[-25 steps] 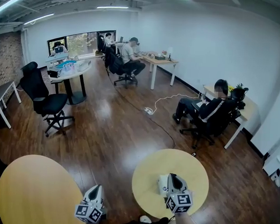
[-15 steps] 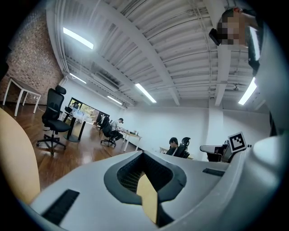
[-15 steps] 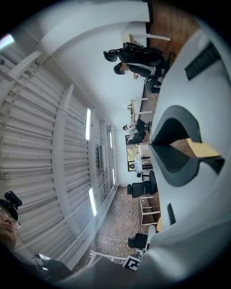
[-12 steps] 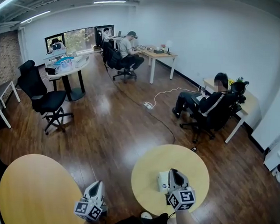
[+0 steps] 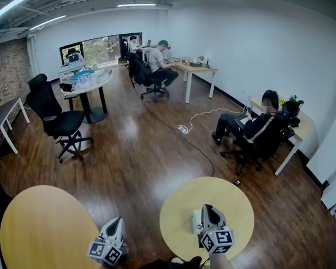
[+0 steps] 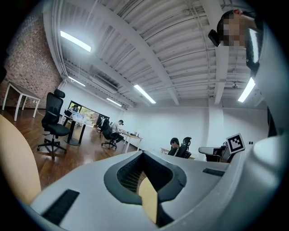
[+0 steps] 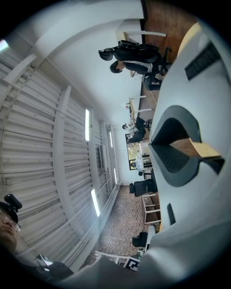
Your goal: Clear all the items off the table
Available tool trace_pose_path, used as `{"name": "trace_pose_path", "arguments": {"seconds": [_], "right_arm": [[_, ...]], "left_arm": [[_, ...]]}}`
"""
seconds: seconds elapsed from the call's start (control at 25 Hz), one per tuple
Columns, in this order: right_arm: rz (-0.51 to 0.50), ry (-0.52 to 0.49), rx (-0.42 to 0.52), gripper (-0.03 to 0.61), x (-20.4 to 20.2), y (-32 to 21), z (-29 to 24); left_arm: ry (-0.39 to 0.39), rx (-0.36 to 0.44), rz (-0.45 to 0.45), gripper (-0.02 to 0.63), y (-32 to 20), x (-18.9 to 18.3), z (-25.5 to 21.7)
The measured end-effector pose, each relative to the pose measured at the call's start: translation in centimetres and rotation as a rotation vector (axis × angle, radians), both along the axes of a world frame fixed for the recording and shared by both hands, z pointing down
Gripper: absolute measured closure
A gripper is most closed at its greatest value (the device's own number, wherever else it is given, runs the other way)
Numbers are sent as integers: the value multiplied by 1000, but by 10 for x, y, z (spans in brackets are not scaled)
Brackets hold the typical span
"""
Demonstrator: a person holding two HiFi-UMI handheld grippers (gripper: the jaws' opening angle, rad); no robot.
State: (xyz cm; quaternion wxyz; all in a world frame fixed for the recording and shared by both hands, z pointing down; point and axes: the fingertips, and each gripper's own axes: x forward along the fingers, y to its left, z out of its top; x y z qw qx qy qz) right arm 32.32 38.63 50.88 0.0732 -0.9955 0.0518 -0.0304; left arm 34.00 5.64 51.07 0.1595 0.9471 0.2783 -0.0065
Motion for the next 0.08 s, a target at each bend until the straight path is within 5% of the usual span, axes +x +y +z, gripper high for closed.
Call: {"name": "trace_pose_path", "arguments": {"seconds": [0.08], "right_arm": [[-11,-4,3,578,2,-2,0]], "left_arm": [[3,-1,-9,623,-1,1,-3]]}}
